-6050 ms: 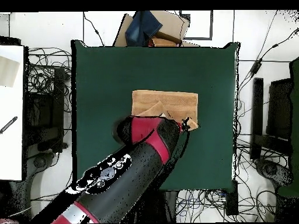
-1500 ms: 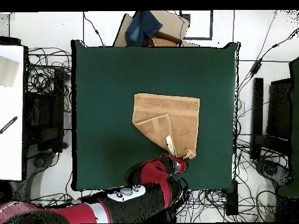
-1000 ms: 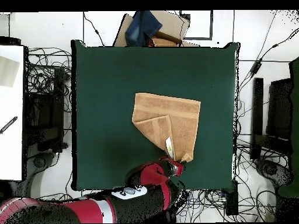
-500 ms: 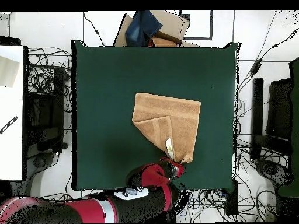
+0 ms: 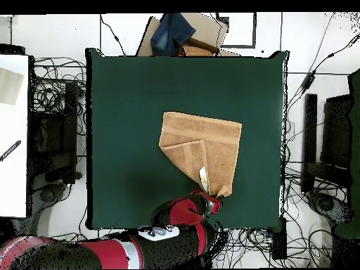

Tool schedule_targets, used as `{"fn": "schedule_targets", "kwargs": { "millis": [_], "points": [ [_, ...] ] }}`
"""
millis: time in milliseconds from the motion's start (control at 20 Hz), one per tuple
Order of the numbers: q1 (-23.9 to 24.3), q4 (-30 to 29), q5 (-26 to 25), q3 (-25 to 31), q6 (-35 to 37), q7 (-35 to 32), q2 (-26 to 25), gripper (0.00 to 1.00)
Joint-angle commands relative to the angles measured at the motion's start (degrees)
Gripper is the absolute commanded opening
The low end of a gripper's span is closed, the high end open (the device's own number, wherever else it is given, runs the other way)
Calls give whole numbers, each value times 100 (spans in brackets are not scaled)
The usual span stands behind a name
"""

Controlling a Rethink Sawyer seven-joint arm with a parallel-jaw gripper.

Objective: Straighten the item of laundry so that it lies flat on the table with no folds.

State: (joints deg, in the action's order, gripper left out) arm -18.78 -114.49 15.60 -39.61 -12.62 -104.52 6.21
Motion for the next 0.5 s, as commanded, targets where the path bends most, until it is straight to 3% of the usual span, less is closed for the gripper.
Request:
{"fn": "schedule_targets", "kwargs": {
  "millis": [50,500],
  "points": [
    [73,24,393,998,-245,-1539,-98,0],
    [118,-24,429,1042,-327,-1618,-63,0]
  ]
}}
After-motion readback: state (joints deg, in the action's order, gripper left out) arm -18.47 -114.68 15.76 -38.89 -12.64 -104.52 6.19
